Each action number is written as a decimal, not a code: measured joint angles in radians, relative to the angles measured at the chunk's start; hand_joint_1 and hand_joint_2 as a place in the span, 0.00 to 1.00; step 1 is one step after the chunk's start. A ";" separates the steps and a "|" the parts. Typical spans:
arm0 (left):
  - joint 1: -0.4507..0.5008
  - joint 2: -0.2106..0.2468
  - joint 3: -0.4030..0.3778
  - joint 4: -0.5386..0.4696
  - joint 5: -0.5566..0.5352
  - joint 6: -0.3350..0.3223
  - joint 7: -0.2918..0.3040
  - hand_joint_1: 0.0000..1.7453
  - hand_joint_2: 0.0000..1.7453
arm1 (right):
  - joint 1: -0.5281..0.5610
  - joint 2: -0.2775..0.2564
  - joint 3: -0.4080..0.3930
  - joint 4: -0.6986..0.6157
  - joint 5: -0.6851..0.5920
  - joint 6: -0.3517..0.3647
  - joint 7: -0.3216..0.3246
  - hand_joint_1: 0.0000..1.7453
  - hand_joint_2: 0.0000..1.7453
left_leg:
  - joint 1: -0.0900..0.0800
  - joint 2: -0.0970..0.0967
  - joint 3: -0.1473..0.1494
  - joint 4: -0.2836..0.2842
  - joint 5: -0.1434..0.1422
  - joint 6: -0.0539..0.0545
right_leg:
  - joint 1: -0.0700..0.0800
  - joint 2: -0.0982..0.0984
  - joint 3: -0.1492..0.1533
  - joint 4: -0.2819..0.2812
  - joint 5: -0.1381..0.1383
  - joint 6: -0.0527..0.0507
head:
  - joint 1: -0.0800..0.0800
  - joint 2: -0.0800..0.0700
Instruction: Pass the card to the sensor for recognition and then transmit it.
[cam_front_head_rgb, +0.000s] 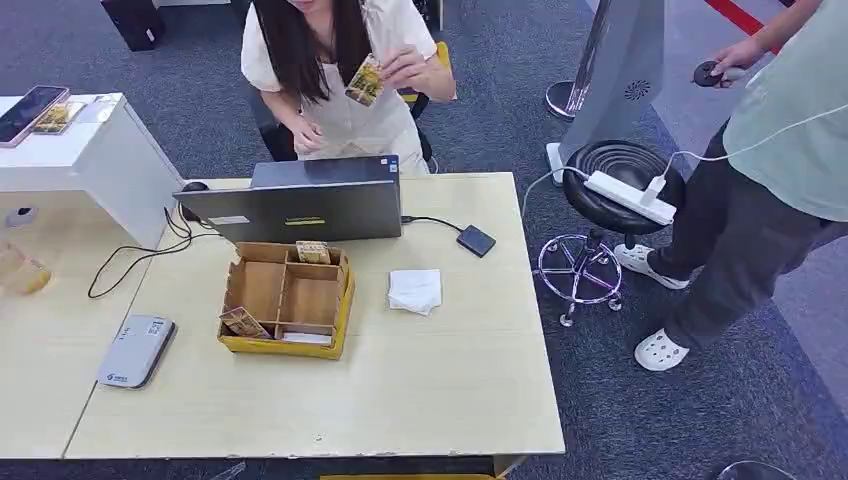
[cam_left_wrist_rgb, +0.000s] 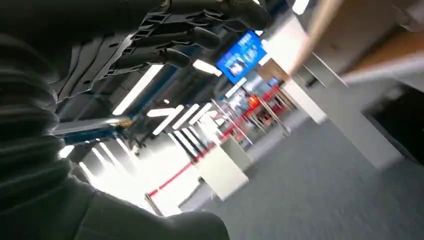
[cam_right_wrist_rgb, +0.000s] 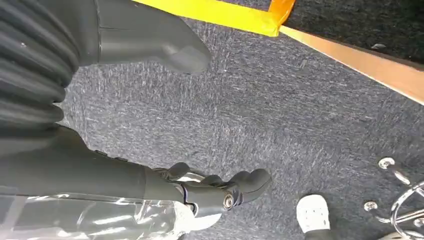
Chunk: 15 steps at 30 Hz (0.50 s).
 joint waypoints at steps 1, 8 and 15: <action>-0.015 -0.010 -0.013 0.032 0.000 0.004 0.004 0.00 1.00 | 0.000 0.000 -0.001 -0.001 0.000 0.000 0.000 0.00 1.00 | 0.000 0.000 0.000 0.000 0.000 0.000 | 0.000 0.000 0.000 0.000 0.000 0.000 | -0.001 0.000; -0.080 -0.063 -0.078 0.188 0.000 0.011 0.011 0.00 1.00 | 0.000 0.000 -0.015 -0.007 0.004 0.000 0.009 0.00 1.00 | 0.000 0.000 0.000 0.000 0.000 0.000 | 0.000 0.000 -0.001 0.000 0.000 0.000 | 0.000 0.000; -0.106 -0.085 -0.104 0.248 0.000 0.011 0.015 0.00 1.00 | 0.000 0.000 -0.016 -0.010 0.010 0.000 0.011 0.00 1.00 | 0.000 0.000 0.001 0.000 0.000 0.000 | 0.000 0.000 -0.001 0.000 0.000 0.000 | -0.001 0.000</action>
